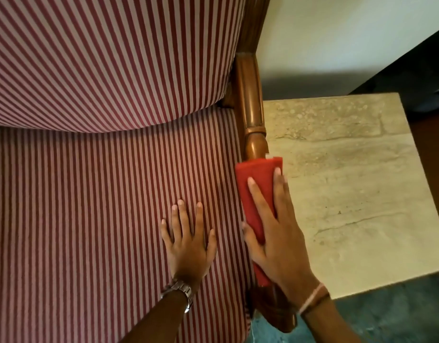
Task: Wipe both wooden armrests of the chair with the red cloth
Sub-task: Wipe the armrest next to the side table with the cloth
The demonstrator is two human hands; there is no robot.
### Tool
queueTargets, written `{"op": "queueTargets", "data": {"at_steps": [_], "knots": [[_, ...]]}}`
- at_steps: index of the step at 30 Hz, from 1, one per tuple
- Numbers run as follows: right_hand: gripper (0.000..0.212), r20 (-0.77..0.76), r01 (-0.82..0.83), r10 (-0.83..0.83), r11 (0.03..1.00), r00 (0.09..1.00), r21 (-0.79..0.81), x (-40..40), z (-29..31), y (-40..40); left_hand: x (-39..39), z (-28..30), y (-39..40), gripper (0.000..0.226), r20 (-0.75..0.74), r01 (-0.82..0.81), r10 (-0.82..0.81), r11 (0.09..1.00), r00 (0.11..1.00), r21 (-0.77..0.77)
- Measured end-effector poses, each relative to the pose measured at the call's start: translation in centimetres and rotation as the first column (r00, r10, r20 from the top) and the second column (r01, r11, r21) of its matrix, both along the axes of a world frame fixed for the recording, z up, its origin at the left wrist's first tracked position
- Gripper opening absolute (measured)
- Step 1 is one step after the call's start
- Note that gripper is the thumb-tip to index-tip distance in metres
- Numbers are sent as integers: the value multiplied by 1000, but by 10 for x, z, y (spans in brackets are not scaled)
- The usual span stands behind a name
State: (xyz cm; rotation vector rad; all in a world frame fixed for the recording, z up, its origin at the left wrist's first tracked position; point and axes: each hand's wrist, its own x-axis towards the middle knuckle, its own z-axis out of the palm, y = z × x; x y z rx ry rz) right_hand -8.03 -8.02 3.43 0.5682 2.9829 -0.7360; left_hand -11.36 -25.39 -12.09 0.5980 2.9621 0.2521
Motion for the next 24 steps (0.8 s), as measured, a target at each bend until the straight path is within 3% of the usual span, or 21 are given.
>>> {"op": "queueTargets", "data": {"at_steps": [2, 7, 13, 16, 21, 24], "knots": [[100, 17, -29, 29, 1000, 999, -1, 3, -3, 2, -1, 1, 2, 72, 9, -17, 17, 1000, 1000, -1], [86, 4, -42, 42, 995, 999, 92, -72, 0, 24, -3, 2, 1, 74, -20, -8, 8, 1000, 1000, -13], [82, 4, -48, 48, 998, 999, 44, 3, -5, 3, -1, 6, 3, 72, -21, -24, 24, 1000, 999, 0], [77, -2, -61, 61, 998, 998, 26, -3, -8, 9, -3, 15, 3, 70, 7, -25, 25, 1000, 1000, 6], [70, -30, -38, 36, 997, 999, -64, -44, -4, 24, -12, 54, 11, 61, 195, -167, 126, 962, 973, 214], [66, -89, 31, -47, 983, 995, -181, -36, -2, 22, -21, 88, 28, 65, 457, -336, 89, 800, 885, 496]]}}
